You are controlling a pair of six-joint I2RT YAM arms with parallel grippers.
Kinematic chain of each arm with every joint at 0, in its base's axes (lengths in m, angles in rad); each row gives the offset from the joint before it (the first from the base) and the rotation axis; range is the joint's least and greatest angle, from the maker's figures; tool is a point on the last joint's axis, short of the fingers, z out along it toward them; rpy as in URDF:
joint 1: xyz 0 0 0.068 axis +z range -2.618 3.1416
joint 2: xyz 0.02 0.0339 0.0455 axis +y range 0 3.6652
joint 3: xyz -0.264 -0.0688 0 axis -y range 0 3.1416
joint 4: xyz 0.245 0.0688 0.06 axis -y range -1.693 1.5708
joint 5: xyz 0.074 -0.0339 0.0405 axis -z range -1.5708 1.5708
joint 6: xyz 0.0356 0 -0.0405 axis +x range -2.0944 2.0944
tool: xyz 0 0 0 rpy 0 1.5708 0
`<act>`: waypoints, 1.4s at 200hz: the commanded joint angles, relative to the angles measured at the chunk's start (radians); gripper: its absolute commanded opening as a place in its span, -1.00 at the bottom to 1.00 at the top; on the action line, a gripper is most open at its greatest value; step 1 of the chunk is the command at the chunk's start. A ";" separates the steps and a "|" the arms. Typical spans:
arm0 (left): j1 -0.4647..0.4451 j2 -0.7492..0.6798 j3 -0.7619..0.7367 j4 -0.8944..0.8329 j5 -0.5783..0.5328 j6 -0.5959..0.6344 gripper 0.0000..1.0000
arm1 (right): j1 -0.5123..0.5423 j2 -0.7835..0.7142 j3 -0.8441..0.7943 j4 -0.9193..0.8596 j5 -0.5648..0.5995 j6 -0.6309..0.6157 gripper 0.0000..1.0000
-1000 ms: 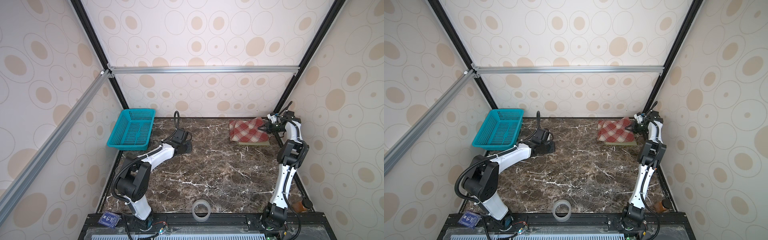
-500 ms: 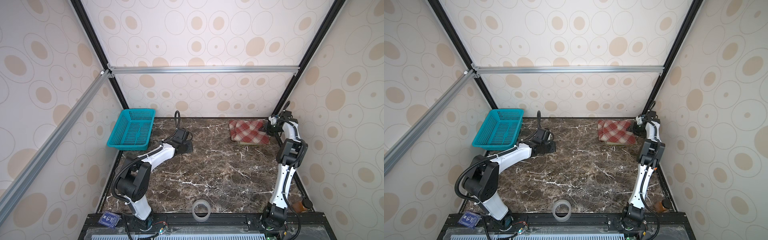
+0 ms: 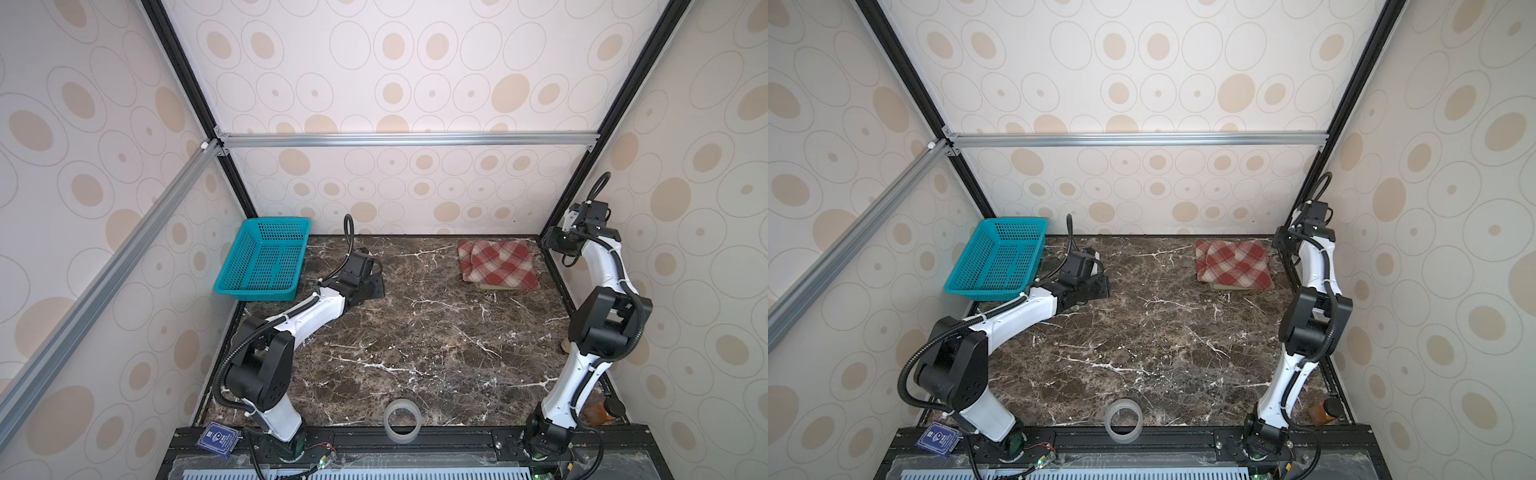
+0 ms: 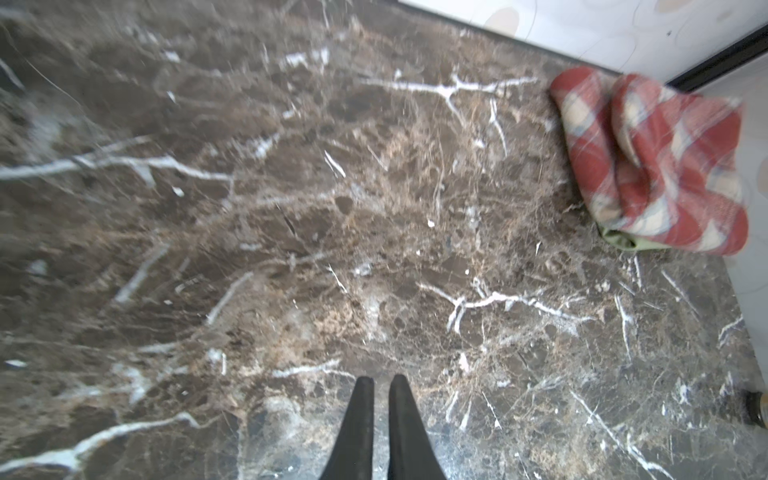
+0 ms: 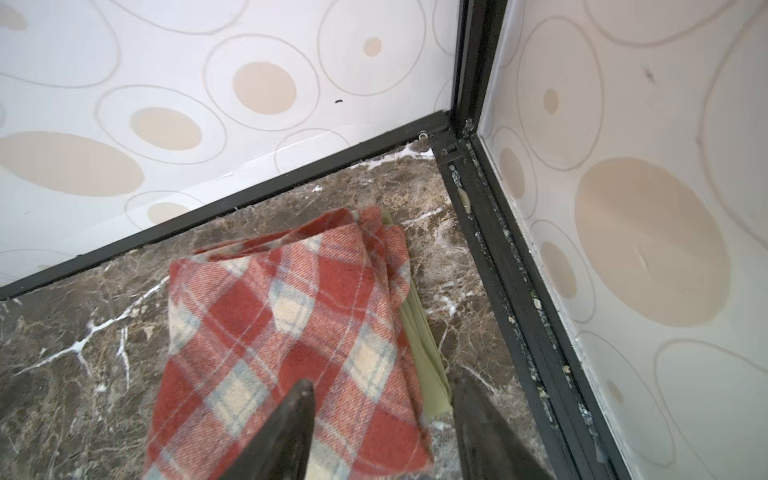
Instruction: Fold and stack the skirts
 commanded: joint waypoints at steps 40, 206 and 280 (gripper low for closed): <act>0.167 -0.139 -0.088 0.152 -0.052 0.043 -0.07 | 0.225 -0.394 -0.460 0.151 0.138 0.039 0.13; 0.360 -0.395 -0.653 0.803 -0.302 0.320 0.98 | 0.457 -0.834 -1.278 0.606 0.445 0.128 0.99; 0.383 -0.327 -0.780 1.042 -0.290 0.415 0.98 | 0.458 -0.798 -1.364 0.815 0.496 0.040 1.00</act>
